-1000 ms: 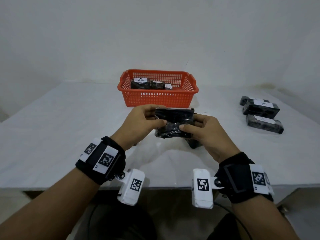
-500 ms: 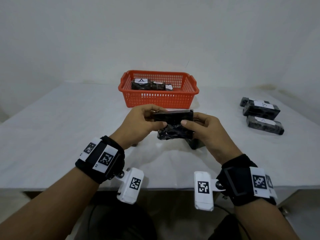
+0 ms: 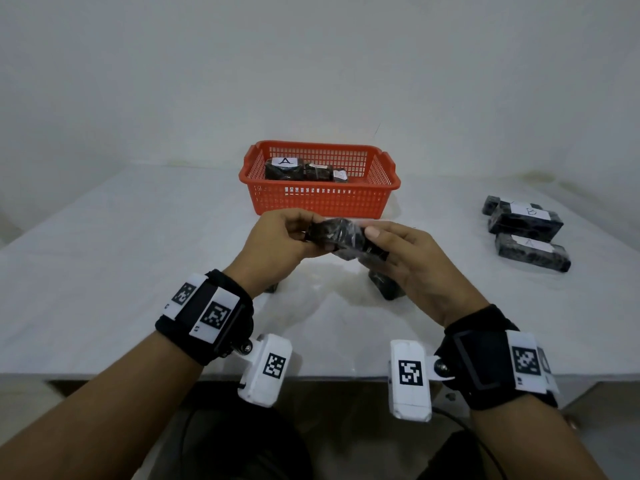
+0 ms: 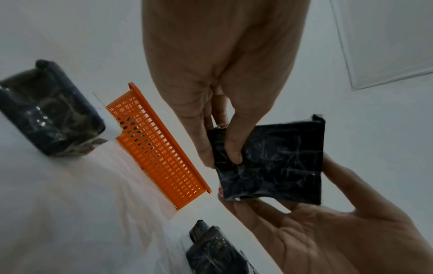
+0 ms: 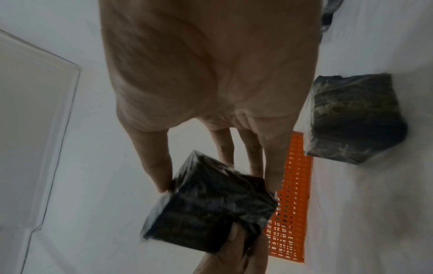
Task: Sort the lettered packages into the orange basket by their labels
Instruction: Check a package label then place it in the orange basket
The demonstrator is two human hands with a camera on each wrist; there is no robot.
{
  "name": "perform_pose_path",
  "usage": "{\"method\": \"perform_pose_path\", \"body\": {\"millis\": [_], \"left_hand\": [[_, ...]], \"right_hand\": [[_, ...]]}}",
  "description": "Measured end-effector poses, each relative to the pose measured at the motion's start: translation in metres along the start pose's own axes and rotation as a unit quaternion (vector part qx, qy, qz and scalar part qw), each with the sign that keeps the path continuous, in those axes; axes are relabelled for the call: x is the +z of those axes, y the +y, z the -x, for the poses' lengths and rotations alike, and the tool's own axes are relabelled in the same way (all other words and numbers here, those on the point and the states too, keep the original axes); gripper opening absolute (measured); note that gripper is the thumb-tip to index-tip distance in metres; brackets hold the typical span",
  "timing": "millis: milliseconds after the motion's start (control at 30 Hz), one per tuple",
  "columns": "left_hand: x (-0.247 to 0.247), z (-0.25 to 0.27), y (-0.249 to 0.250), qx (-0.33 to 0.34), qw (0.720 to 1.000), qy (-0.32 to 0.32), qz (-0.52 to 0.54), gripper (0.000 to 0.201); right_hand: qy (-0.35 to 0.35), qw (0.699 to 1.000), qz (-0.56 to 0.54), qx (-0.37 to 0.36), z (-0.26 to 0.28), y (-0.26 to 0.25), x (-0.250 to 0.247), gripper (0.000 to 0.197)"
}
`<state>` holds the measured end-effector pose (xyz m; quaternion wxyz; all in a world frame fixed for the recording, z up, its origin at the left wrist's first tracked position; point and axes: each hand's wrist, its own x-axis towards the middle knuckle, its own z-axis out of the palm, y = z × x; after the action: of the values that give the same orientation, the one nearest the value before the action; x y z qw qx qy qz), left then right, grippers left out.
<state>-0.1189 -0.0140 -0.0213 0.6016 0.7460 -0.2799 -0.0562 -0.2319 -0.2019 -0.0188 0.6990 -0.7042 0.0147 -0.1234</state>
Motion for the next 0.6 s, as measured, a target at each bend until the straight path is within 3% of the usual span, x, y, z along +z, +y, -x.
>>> {"method": "perform_pose_path", "body": {"millis": [267, 367, 500, 600], "left_hand": [[0.0, 0.004, 0.001, -0.004, 0.999, -0.027, 0.034, 0.027], [-0.002, 0.006, 0.008, 0.009, 0.998, -0.065, 0.016, 0.031], [-0.002, 0.015, 0.017, 0.011, 0.982, -0.188, -0.011, 0.038], [0.002, 0.013, 0.013, 0.0, 0.986, -0.166, -0.016, 0.045]], "right_hand": [[-0.011, 0.996, -0.084, 0.036, -0.002, 0.006, 0.001, 0.057], [0.005, 0.999, -0.05, 0.011, -0.004, 0.007, 0.001, 0.046], [0.011, 1.0, -0.008, -0.004, -0.004, 0.008, -0.002, 0.032], [0.009, 1.0, 0.023, -0.003, -0.004, 0.01, -0.002, 0.04]]}}
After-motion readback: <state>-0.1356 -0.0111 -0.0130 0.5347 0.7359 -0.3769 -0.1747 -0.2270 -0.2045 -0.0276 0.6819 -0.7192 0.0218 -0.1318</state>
